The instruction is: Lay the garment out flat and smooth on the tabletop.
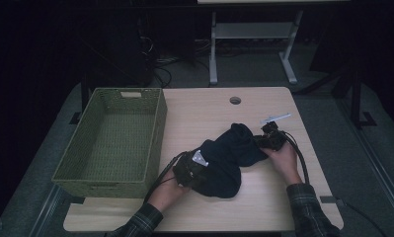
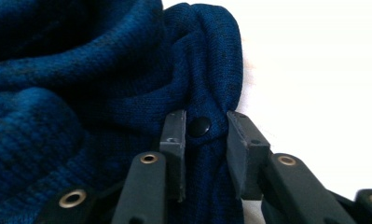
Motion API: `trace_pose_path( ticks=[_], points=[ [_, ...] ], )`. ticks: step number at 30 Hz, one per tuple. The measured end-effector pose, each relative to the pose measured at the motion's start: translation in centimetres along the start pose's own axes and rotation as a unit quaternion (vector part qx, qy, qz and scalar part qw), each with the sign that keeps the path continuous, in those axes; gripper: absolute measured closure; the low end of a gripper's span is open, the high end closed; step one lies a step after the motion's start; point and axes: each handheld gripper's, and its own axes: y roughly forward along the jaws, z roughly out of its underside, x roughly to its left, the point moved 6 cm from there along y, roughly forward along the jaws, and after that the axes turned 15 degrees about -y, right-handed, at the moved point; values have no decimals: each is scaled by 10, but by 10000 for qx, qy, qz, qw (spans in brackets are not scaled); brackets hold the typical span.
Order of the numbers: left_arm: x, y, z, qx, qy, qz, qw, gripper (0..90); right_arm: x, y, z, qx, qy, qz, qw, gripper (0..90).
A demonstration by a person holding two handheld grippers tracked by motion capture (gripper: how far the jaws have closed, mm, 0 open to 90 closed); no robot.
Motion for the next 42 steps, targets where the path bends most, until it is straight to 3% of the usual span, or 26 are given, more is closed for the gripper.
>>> trace_pose_path(
  ticks=[6,12,18,28,36,42],
  points=[
    [0,0,0,13,16,10,10000,897,1,-6,-4,-24,-170,151,9997,720],
    [1,0,0,-9,28,3,10000,897,-3,-23,-12,-239,-232,366,9988,724],
    [0,0,0,-23,0,3,10000,897,-12,-43,-28,-249,-364,515,9977,726],
    [0,0,0,-22,-4,2,10000,897,-32,-56,-47,-239,-452,738,9960,726],
    [0,0,0,5,0,-9,10000,897,-49,-44,-51,3,-473,849,9953,726],
    [0,0,0,-11,-12,0,10000,897,-65,-18,-42,255,-267,886,9954,727]
  ],
)
